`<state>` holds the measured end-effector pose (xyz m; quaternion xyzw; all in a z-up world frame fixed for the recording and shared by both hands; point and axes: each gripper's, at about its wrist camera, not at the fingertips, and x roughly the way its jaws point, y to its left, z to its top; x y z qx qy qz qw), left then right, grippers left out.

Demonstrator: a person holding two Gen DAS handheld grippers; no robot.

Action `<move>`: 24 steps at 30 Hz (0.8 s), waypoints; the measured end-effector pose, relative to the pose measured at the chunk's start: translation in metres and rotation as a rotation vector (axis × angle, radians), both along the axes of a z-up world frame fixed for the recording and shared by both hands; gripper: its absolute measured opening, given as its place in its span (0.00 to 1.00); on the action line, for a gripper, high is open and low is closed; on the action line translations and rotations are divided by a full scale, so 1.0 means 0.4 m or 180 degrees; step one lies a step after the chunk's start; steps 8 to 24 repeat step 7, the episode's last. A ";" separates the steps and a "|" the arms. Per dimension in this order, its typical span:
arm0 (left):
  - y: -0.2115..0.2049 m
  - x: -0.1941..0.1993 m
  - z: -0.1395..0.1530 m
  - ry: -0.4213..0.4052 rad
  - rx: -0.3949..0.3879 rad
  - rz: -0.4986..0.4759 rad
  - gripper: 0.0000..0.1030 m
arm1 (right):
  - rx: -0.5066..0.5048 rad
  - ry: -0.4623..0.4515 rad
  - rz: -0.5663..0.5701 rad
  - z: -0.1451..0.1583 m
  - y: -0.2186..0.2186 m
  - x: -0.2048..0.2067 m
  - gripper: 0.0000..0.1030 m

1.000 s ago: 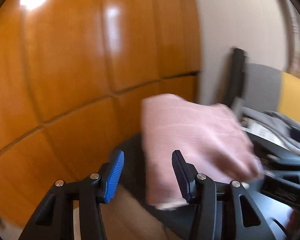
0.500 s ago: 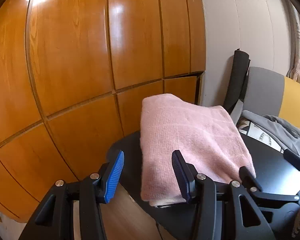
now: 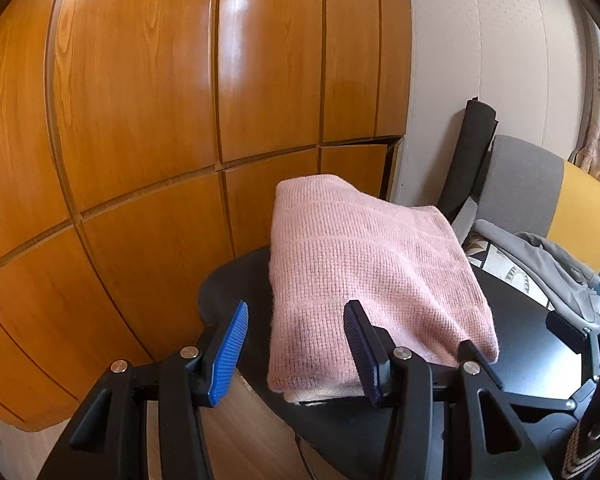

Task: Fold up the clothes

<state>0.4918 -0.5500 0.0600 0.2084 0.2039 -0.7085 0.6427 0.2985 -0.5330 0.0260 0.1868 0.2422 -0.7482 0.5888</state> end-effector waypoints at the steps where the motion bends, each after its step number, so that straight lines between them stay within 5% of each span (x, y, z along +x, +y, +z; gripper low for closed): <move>1: 0.003 0.001 0.001 -0.0015 -0.0040 0.0023 0.49 | 0.0005 0.0001 0.0011 -0.001 0.000 0.002 1.00; 24: 0.010 0.005 0.014 -0.0003 -0.0165 0.0029 0.49 | 0.0046 -0.0041 0.0068 -0.006 -0.004 0.007 1.00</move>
